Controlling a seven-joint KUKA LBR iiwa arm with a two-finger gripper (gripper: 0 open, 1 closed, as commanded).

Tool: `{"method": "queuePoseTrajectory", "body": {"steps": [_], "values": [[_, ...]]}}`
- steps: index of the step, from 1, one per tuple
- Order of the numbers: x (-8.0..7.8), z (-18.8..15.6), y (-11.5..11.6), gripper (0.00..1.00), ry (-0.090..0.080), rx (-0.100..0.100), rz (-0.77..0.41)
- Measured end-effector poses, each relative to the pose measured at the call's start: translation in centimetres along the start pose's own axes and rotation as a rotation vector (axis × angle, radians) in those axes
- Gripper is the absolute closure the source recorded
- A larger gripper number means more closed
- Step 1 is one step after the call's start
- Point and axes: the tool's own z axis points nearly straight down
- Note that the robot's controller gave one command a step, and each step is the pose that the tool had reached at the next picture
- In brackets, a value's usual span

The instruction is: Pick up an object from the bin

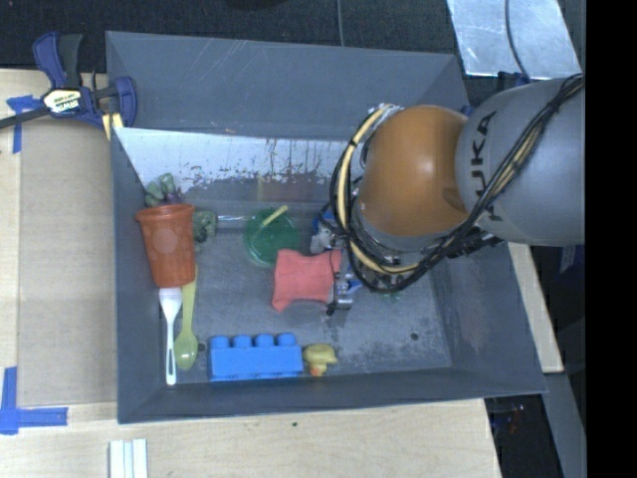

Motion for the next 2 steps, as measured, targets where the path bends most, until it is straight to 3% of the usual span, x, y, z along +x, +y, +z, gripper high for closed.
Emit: {"method": "queuePoseTrajectory", "body": {"steps": [1, 2], "values": [[-6.38, 6.67, -1.71, 1.00, -0.010, -0.001, -0.267], [-6.38, 6.67, -1.71, 1.00, -0.010, -0.001, -0.267]]}}
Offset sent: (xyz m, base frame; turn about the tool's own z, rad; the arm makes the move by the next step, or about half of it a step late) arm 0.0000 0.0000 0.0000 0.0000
